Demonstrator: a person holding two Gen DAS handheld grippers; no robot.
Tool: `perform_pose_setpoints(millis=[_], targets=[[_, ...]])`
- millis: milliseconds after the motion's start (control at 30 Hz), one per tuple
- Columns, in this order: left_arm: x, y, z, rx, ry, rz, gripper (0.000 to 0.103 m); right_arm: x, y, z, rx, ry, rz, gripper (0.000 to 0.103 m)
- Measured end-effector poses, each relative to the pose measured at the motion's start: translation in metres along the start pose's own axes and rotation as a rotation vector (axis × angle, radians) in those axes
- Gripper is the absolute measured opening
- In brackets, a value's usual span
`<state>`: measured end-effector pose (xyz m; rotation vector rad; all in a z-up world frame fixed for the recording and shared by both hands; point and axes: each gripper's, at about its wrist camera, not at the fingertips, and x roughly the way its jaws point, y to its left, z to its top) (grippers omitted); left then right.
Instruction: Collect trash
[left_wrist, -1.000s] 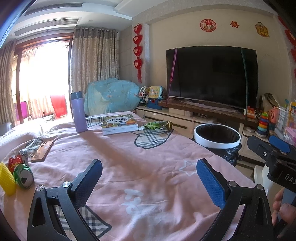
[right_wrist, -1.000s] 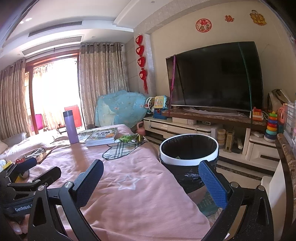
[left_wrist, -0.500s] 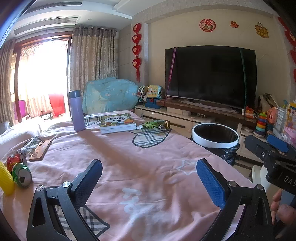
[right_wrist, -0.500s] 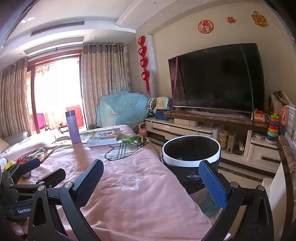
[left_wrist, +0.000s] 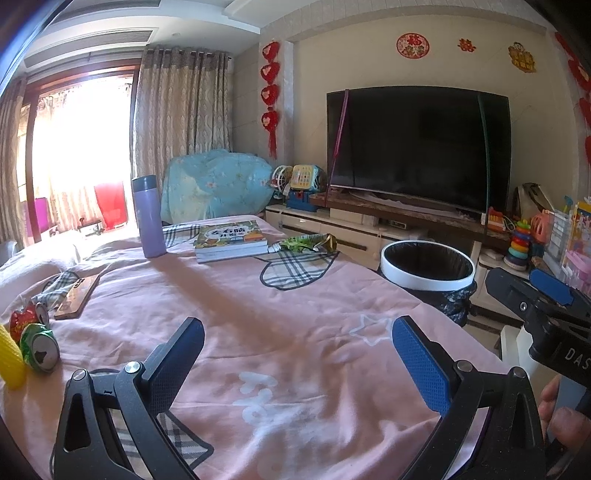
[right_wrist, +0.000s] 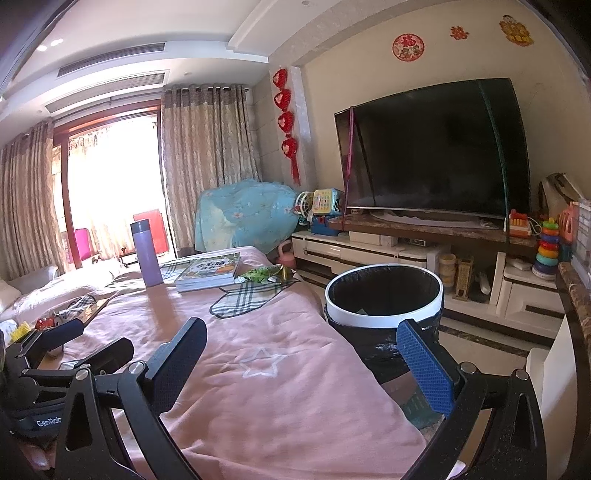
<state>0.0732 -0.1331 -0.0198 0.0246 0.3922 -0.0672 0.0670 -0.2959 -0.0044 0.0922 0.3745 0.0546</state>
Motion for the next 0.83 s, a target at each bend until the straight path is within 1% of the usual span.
perform_pose_setpoints(millis=[333,833], targets=[[0.004,0.0,0.002,-0.005,0.012,0.002,0.102,0.005,-0.002,-0.002,0.01,0.017,-0.003,0.103],[0.011,0.002,0.015,-0.012,0.034,-0.013,0.102,0.019,-0.01,0.014,0.037,0.057,-0.019,0.103]])
